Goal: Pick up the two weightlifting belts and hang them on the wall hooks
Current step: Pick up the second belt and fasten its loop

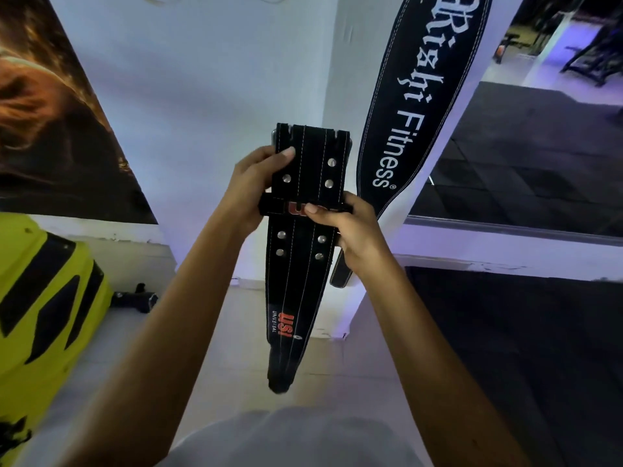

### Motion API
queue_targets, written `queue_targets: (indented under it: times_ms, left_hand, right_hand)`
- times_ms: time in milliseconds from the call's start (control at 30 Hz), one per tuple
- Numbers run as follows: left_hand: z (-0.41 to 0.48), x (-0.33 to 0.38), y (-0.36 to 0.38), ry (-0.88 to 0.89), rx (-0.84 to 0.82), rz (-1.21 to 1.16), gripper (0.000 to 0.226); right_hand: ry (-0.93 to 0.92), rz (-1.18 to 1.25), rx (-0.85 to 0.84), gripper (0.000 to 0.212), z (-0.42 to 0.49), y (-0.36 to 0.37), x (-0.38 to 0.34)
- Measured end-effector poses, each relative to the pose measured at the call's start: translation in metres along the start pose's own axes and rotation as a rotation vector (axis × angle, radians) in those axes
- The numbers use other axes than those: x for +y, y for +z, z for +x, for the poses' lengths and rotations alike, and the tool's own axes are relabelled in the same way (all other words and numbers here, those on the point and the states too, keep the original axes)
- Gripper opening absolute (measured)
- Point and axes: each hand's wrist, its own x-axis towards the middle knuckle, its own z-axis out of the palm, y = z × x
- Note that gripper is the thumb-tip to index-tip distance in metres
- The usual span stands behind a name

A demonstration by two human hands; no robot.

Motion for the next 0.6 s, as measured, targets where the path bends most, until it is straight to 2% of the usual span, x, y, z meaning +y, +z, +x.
queue_targets:
  times_ms: [167, 233, 367, 467, 600]
  left_hand:
    - [0.000, -0.021, 0.003, 0.032, -0.073, 0.100, 0.030]
    - [-0.014, -0.045, -0.002, -0.028, -0.106, 0.119, 0.035]
    - [-0.050, -0.100, -0.014, -0.176, -0.139, 0.324, 0.037]
    - [-0.058, -0.105, -0.011, -0.137, -0.075, 0.303, 0.035]
    - [-0.039, -0.067, 0.004, -0.022, -0.018, 0.141, 0.023]
  right_hand:
    - [-0.044, 0.082, 0.086, 0.034, 0.000, 0.000, -0.001]
    - [-0.060, 0.099, 0.111, 0.035, 0.005, -0.003, -0.003]
    - [-0.083, 0.083, 0.147, 0.036, 0.014, -0.013, -0.013]
    - [-0.103, 0.049, 0.136, 0.037, 0.014, -0.015, -0.017]
    - [-0.110, 0.014, 0.103, 0.036, 0.006, -0.012, -0.013]
